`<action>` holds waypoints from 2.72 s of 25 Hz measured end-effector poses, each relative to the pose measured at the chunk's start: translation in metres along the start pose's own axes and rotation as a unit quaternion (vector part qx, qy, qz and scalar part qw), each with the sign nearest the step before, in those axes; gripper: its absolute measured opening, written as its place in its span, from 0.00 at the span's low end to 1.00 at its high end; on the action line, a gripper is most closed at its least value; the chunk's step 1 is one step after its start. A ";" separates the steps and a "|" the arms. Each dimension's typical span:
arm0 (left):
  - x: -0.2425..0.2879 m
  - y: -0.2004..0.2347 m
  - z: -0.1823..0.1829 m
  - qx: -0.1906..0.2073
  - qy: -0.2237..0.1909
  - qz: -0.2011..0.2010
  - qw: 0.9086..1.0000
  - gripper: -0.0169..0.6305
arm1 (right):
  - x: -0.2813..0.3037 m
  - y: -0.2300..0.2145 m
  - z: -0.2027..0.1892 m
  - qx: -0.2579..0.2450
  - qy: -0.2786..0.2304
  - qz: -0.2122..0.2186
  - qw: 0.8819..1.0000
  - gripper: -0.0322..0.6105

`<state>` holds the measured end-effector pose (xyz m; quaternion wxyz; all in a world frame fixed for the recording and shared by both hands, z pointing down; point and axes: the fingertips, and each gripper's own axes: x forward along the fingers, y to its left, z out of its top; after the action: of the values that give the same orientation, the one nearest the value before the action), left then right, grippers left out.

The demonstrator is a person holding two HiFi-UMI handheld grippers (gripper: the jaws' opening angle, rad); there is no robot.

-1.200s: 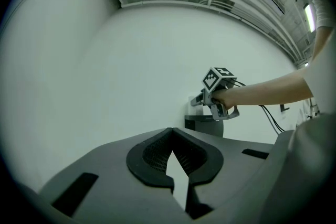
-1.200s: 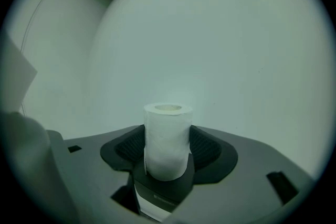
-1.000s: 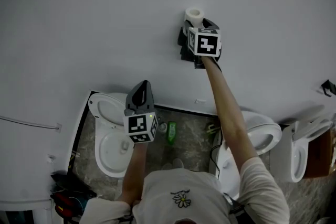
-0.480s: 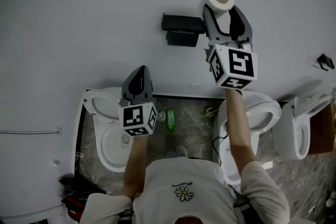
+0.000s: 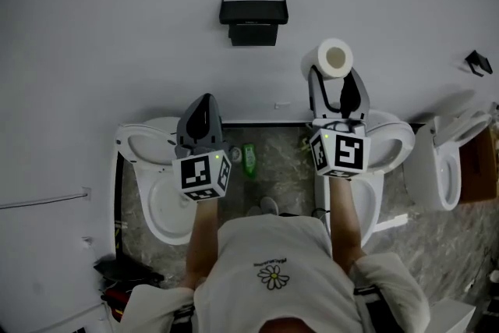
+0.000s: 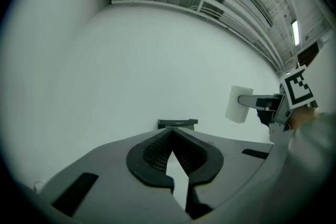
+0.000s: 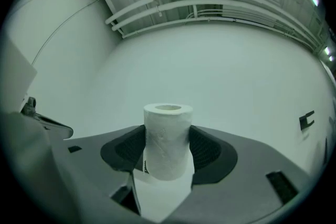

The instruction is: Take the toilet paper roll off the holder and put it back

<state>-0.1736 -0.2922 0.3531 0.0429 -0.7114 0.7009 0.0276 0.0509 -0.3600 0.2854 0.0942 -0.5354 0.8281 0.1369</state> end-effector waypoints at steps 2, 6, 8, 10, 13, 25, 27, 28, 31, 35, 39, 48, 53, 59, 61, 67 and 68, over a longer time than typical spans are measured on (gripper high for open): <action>-0.004 -0.002 -0.005 0.001 0.005 0.001 1.000 0.05 | -0.015 0.001 -0.015 0.003 0.016 0.000 1.000 0.46; -0.010 -0.006 -0.009 0.008 0.005 0.002 1.000 0.05 | -0.041 0.002 -0.038 -0.003 0.045 0.002 0.999 0.46; -0.013 -0.006 -0.010 0.009 0.003 0.004 1.000 0.05 | -0.053 0.003 -0.050 -0.003 0.062 0.002 0.998 0.46; -0.015 -0.005 -0.011 0.008 0.003 0.004 1.000 0.05 | -0.062 0.005 -0.061 0.002 0.077 0.000 0.997 0.46; -0.015 -0.005 -0.013 0.011 0.005 0.004 1.000 0.05 | -0.073 0.006 -0.072 0.009 0.092 -0.004 0.996 0.46; -0.016 -0.012 -0.009 0.012 -0.001 -0.007 1.000 0.05 | -0.086 0.014 -0.076 0.012 0.102 0.001 0.995 0.46; -0.015 -0.012 -0.009 0.011 -0.002 -0.007 1.000 0.05 | -0.086 0.013 -0.076 0.014 0.101 0.000 0.995 0.46; -0.015 -0.013 -0.009 0.011 -0.002 -0.008 1.000 0.05 | -0.084 0.012 -0.075 0.016 0.100 0.001 0.995 0.46; -0.012 -0.014 -0.009 0.010 -0.002 -0.010 1.000 0.05 | -0.069 0.007 -0.059 0.026 0.076 0.003 0.997 0.46; 0.001 -0.007 0.003 0.011 -0.012 -0.005 1.000 0.05 | -0.028 -0.003 -0.012 0.027 0.013 0.008 1.000 0.46; 0.014 0.007 0.020 0.013 -0.025 0.007 1.000 0.05 | 0.023 -0.009 0.036 0.021 -0.036 0.022 0.999 0.46; 0.037 0.028 0.025 0.013 -0.022 0.028 0.999 0.05 | 0.137 0.014 0.089 0.047 -0.061 0.075 0.994 0.46; 0.045 0.030 0.023 0.015 -0.017 0.028 0.999 0.05 | 0.193 0.039 0.053 0.069 0.012 0.093 0.993 0.46; 0.050 0.036 0.015 0.014 -0.003 0.036 0.999 0.05 | 0.225 0.058 -0.006 0.067 0.105 0.098 0.987 0.46; 0.051 0.038 0.014 0.013 -0.002 0.037 0.999 0.05 | 0.230 0.063 -0.019 0.061 0.126 0.101 0.985 0.46; 0.051 0.041 0.004 0.007 0.011 0.038 0.999 0.05 | 0.242 0.073 -0.047 0.025 0.170 0.099 0.980 0.46; 0.051 0.041 0.003 0.007 0.012 0.038 0.999 0.05 | 0.243 0.074 -0.050 0.018 0.176 0.098 0.979 0.46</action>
<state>-0.2141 -0.3432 0.3440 0.0381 -0.6844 0.7279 0.0156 -0.1163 -0.5573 0.2685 -0.0571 -0.4659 0.8823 0.0341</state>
